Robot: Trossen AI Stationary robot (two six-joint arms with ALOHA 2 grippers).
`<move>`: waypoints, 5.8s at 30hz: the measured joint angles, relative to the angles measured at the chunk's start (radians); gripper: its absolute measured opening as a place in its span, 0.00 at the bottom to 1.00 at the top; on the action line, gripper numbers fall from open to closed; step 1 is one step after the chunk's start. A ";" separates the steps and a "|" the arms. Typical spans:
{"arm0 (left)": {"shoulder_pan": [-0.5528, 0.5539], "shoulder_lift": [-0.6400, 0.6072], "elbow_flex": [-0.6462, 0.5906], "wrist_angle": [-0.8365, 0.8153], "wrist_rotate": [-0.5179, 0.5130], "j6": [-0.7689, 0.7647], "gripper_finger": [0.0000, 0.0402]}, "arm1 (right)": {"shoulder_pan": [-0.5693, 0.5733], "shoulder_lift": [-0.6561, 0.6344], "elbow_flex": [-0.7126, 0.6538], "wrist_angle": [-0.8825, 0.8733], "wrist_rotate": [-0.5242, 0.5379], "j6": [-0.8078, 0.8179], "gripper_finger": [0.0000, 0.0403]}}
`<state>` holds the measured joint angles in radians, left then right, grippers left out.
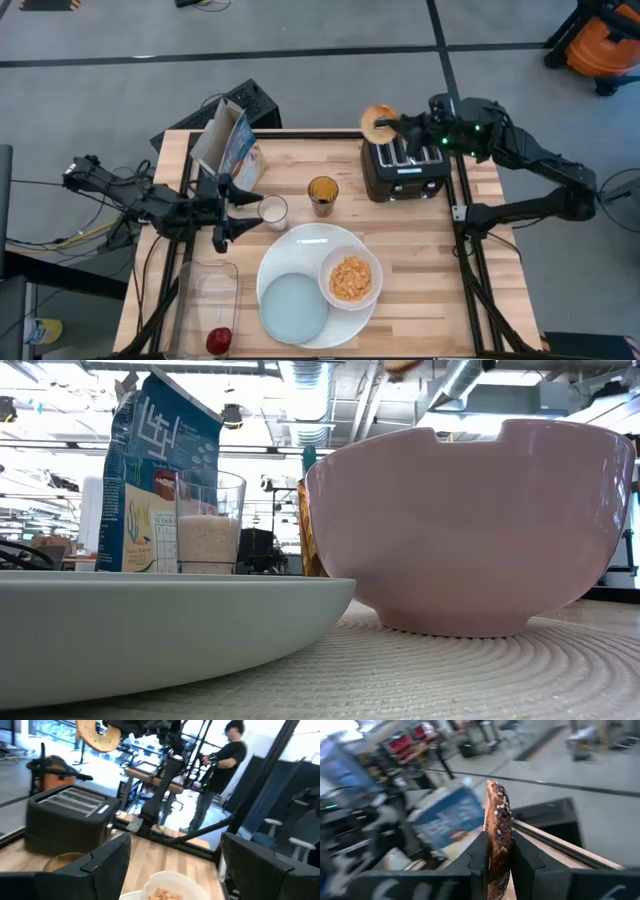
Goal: Arrange a breakfast setting
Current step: Put the toasted bread on the blue plate
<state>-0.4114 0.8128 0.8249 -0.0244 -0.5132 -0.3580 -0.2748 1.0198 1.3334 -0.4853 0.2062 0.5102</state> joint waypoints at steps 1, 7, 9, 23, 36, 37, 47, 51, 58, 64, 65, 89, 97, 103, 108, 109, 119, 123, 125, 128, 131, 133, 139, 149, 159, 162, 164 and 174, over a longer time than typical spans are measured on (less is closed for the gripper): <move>0.000 0.004 0.000 0.019 0.012 -0.001 0.73 | 0.027 0.004 0.000 0.022 0.000 -0.010 0.18; 0.000 0.012 0.000 0.088 0.075 -0.008 0.73 | 0.194 0.057 0.000 0.135 0.000 -0.049 0.18; 0.000 0.012 0.000 0.095 0.089 -0.023 0.73 | 0.243 0.083 0.000 0.166 0.000 -0.050 0.18; 0.000 0.056 0.000 0.097 0.088 -0.270 0.73 | 0.437 0.328 0.001 0.534 0.000 -0.047 0.18; 0.000 0.174 0.000 0.241 0.090 -0.325 0.73 | 0.490 0.429 0.000 0.650 -0.026 -0.016 0.18; -0.001 0.179 0.000 0.249 0.091 -0.333 0.73 | 0.492 0.429 0.000 0.650 -0.027 -0.006 0.18; -0.004 0.234 0.000 0.348 0.142 -0.365 0.73 | 0.538 0.428 0.000 0.631 -0.027 -0.003 0.18; -0.011 0.249 0.000 0.377 0.151 -0.391 0.73 | 0.551 0.428 0.000 0.631 -0.027 0.012 0.18; -0.035 0.299 0.000 0.479 0.172 -0.400 0.73 | 0.563 0.468 0.000 0.664 -0.028 0.020 0.18; -0.036 0.345 0.000 0.490 0.156 -0.425 0.73 | 0.577 0.492 0.000 0.677 -0.028 0.050 0.18; -0.036 0.349 0.000 0.490 0.155 -0.426 0.73 | 0.580 0.492 0.000 0.677 -0.027 0.050 0.18; -0.036 0.352 0.000 0.486 0.141 -0.436 0.24 | 0.580 0.490 0.000 0.660 -0.023 0.071 0.18; -0.036 0.352 0.000 0.483 0.143 -0.441 0.18 | 0.580 0.490 0.000 0.657 -0.021 0.065 0.29; -0.036 0.352 0.000 0.476 0.150 -0.458 0.18 | 0.581 0.490 0.000 0.654 -0.025 0.089 0.42; -0.050 0.352 0.000 0.475 0.163 -0.458 0.17 | 0.580 0.477 0.001 0.655 -0.026 0.097 0.47; -0.055 0.352 0.000 0.475 0.173 -0.464 0.17 | 0.580 0.469 0.001 0.647 -0.027 0.098 0.47; -0.123 0.352 0.000 0.244 0.275 -0.615 0.18 | 0.582 0.367 0.001 0.622 -0.029 0.075 0.47; -0.154 0.352 0.000 0.104 0.277 -0.714 0.18 | 0.582 0.327 0.001 0.603 -0.029 0.058 0.47; -0.170 0.352 0.000 0.054 0.276 -0.753 0.18 | 0.582 0.308 0.001 0.590 -0.028 0.056 0.48; -0.196 0.352 0.000 0.008 0.281 -0.794 0.18 | 0.582 0.297 0.001 0.572 -0.028 0.056 0.48; -0.223 0.352 0.000 -0.026 0.289 -0.821 0.18 | 0.582 0.288 0.000 0.550 -0.028 0.054 0.48; -0.240 0.352 0.000 -0.042 0.288 -0.838 0.18 | 0.582 0.289 0.001 0.545 -0.026 0.054 0.48; -0.281 0.380 0.000 -0.105 0.281 -0.909 0.18 | 0.581 0.293 0.000 0.481 -0.025 0.057 0.48; -0.305 0.591 0.000 -0.060 0.370 -0.974 0.18 | 0.573 0.296 0.000 0.484 -0.025 0.057 0.48; -0.253 0.806 0.000 0.127 0.488 -0.972 0.18 | 0.573 0.296 0.000 0.471 -0.025 0.057 0.48; -0.236 0.846 0.000 0.144 0.500 -0.971 0.18 | 0.573 0.296 0.000 0.471 -0.025 0.057 0.48; -0.226 0.869 0.000 0.157 0.517 -0.972 0.18 | 0.575 0.296 0.000 0.467 -0.025 0.057 0.48; -0.184 0.907 0.000 0.228 0.637 -0.964 0.18 | 0.577 0.296 0.000 0.451 -0.025 0.058 0.48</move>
<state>-0.5955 1.7199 0.8249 0.2037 0.1240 -1.3224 0.3019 1.3159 1.3334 -0.0345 0.1810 0.5678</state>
